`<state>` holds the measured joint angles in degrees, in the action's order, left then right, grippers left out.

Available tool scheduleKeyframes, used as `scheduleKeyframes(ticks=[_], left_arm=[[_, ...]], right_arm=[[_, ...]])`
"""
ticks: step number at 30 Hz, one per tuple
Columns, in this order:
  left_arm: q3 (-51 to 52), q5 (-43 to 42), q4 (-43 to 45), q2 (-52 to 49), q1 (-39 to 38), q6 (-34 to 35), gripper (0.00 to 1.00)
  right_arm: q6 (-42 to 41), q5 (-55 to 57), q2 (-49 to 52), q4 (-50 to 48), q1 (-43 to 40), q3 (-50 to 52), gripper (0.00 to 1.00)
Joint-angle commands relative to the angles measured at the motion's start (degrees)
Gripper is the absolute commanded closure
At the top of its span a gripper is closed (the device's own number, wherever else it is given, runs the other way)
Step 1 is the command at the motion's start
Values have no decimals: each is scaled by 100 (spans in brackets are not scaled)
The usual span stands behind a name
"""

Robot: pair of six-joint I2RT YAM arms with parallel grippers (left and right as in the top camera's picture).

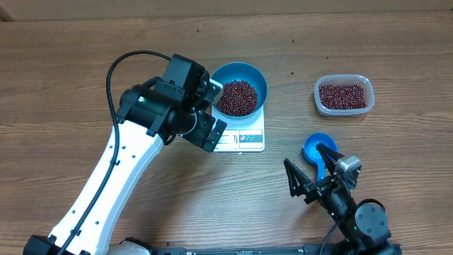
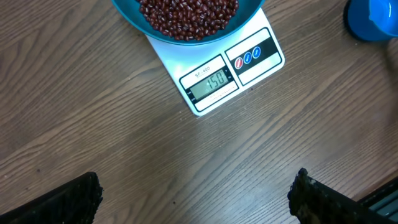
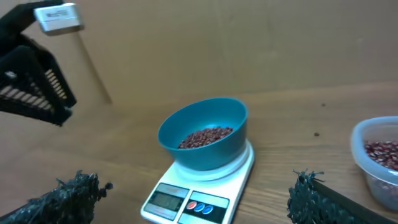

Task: Scoop item into bowl and weigh 150g on scale

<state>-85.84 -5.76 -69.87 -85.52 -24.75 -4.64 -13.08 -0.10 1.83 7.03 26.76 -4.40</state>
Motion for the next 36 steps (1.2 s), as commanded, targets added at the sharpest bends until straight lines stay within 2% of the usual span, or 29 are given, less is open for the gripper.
scheduleKeyframes(ticks=[1, 8, 36], left_arm=[[-20, 0, 4, -33, -39, 15, 0], [-20, 0, 4, -33, -39, 15, 0], [-20, 0, 2, -24, -39, 15, 0]], right_arm=[[-109, 350, -170, -203, 39, 297, 0], [111, 343, -170, -249, 61, 396, 0], [111, 345, -166, -254, 61, 396, 0]])
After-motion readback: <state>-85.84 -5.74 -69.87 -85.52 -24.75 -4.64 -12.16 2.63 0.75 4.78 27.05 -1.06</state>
